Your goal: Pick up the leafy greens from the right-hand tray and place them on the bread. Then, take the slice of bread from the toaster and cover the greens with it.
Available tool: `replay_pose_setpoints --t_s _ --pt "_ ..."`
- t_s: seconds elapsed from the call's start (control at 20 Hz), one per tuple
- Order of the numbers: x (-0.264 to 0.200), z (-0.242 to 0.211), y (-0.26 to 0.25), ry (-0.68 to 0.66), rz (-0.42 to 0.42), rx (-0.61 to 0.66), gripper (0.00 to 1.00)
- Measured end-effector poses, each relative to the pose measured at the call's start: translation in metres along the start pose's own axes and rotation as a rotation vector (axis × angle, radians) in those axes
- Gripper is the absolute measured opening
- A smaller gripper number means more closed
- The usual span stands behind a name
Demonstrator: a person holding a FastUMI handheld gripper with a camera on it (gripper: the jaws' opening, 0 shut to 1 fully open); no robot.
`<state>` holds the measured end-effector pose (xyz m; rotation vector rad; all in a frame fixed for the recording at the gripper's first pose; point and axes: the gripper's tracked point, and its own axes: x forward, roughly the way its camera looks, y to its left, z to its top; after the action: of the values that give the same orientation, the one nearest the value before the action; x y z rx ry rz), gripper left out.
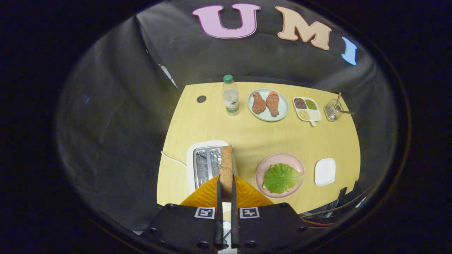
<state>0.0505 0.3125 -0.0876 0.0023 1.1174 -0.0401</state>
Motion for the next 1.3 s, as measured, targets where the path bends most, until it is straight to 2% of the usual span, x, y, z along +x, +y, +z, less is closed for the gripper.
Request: replay_pose_setpoints --t_s 0.2,0.45,0.8,1.05,1.2,1.3 --pt "-0.009 0.008 -0.042 -0.017 -0.043 0.037 0.11" --pt "0.027 -0.014 -0.092 0.040 -0.090 0.077 0.11" --pt "0.091 -0.068 -0.133 0.139 -0.041 0.181 0.11" --pt "0.118 -0.085 -0.149 0.142 0.013 0.243 0.11" --pt "0.130 -0.099 -0.173 0.161 -0.016 0.232 0.11" --pt "0.136 -0.104 -0.187 0.152 -0.027 0.272 0.11"
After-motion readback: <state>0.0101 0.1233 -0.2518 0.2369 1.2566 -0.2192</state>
